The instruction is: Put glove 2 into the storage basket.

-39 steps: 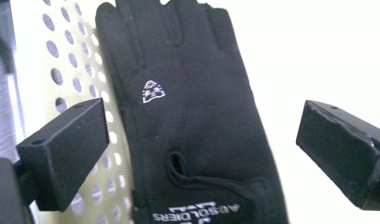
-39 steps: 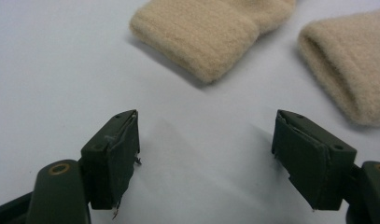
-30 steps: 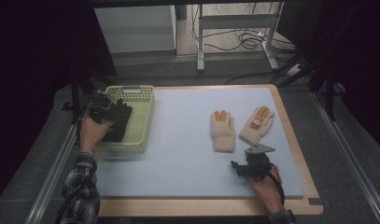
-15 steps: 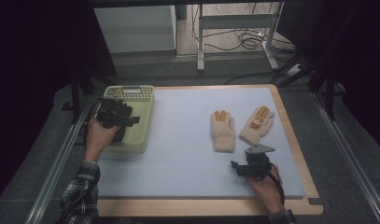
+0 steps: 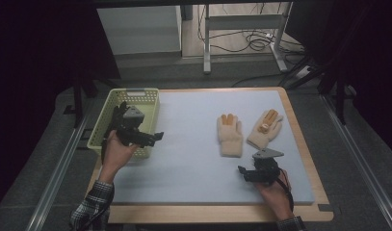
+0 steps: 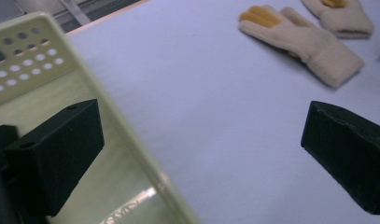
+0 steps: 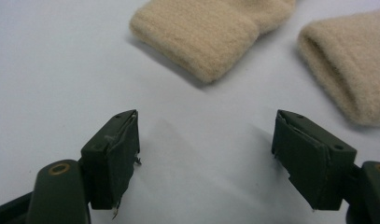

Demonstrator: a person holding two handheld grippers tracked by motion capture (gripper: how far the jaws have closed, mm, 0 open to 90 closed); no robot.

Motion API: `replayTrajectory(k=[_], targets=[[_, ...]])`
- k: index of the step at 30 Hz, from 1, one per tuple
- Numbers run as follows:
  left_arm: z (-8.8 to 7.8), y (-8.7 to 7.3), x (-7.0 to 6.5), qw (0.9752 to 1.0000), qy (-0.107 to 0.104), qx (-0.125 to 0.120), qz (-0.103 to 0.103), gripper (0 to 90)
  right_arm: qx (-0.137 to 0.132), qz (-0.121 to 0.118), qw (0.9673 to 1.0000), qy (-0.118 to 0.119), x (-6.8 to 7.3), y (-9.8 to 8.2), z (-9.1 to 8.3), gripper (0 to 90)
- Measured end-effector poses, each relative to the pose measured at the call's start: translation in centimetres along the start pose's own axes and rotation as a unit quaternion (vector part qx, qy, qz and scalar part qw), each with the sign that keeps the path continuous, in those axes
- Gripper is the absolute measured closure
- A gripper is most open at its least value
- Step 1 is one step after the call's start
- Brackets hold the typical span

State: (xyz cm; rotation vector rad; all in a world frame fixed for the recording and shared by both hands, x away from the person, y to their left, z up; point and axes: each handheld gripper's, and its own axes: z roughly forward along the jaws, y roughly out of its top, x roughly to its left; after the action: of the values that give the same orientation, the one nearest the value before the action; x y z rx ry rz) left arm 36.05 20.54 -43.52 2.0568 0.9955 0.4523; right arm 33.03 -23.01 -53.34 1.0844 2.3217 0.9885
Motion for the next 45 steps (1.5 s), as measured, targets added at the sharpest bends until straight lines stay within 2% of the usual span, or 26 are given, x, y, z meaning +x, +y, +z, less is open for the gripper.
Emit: replayTrajectory(k=[4, 13, 17, 22, 27, 32, 34, 36, 37, 39, 45], targets=[[0.7, -0.6, -2.1, 0.9997, -0.003, 0.001, 0.026, 0.0, 0.000, -0.001, 1.0000, 0.000, 0.0, 0.0, 0.0, 23.0], [2.1, -2.3, -5.9, 0.9985, -0.034, -0.014, 0.041, 0.0, 0.000, 0.000, 1.0000, 0.000, 0.0, 0.0, 0.0, 23.0], [3.2, -3.7, -7.9, 0.9974, -0.034, 0.003, 0.064, 0.0, 0.000, -0.001, 1.0000, -0.001, 0.0, 0.0, 0.0, 23.0], [4.2, -5.5, -9.0, 0.9974, -0.033, 0.012, 0.062, 0.0, 0.000, -0.001, 1.0000, 0.000, 0.0, 0.0, 0.0, 23.0], [5.0, -7.3, -9.3, 0.9979, -0.034, 0.023, 0.049, 0.0, 0.000, 0.000, 1.0000, 0.000, 0.0, 0.0, 0.0, 22.9], [5.6, -8.6, -8.9, 0.9972, -0.013, 0.053, 0.051, 0.0, 0.000, 0.000, 1.0000, -0.002, 0.0, 0.0, 0.0, 22.0], [5.8, -9.1, -8.6, 0.9972, -0.017, 0.059, 0.043, 0.0, 0.001, 0.000, 1.0000, -0.004, 0.0, 0.0, 0.0, 21.3], [6.0, -9.5, -8.5, 0.9969, -0.011, 0.066, 0.041, 0.0, 0.001, 0.001, 1.0000, -0.004, 0.0, 0.0, 0.0, 21.2], [6.1, -9.8, -8.3, 0.9969, -0.012, 0.067, 0.039, 0.0, 0.001, 0.001, 1.0000, -0.004, 0.0, 0.0, 0.0, 21.3], [6.2, -10.0, -7.9, 0.9973, -0.028, 0.066, 0.014, 0.0, 0.001, 0.001, 1.0000, -0.004, 0.0, 0.0, 0.0, 21.3], [6.2, -10.0, -7.9, 0.9973, -0.028, 0.067, 0.015, 0.0, 0.001, 0.002, 1.0000, -0.001, 0.0, 0.0, 0.0, 21.7]])
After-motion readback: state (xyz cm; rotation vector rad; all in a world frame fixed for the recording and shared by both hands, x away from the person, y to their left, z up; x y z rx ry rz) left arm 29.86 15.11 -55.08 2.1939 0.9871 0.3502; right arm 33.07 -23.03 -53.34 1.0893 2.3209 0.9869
